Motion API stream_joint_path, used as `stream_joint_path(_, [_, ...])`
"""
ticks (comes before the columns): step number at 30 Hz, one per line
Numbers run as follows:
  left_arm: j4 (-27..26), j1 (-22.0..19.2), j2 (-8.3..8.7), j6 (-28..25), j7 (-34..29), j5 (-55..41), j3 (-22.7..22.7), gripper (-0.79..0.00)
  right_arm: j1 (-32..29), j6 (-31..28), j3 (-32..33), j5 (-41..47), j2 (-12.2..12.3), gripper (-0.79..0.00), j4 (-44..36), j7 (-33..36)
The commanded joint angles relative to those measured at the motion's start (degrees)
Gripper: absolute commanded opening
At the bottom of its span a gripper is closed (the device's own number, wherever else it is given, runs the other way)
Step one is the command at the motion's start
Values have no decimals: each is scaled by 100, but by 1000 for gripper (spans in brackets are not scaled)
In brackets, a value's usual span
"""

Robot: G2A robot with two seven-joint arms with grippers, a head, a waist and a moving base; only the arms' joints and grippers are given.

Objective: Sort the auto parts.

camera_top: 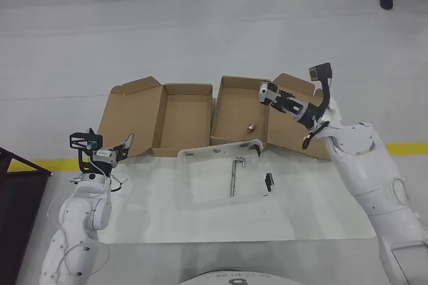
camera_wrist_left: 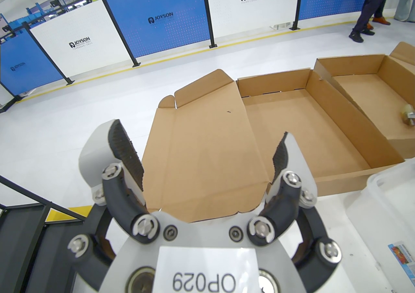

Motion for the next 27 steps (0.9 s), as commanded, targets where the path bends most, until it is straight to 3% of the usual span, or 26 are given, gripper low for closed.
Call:
stream_joint_path(1, [0,0,0,0,0,0,0,0,-58,723,8,-1089,14,-785,-118,-438])
stream_joint_path(4, [0,0,0,0,0,0,0,0,-91,1614,-161,-2170,-1,-785,-217,-832])
stream_joint_path(12, [0,0,0,0,0,0,0,0,410,2750,-1013,-2924,-176,-785,482,-195])
stream_joint_path(20, [0,0,0,0,0,0,0,0,791,2856,-1362,-2898,-338,-785,1014,-99])
stream_joint_path(22, [0,0,0,0,0,0,0,0,838,2853,-1406,-2906,-364,-613,1099,-99])
stream_joint_path(27, [0,0,0,0,0,0,0,0,941,2870,-1518,-2945,-429,-465,1264,-82])
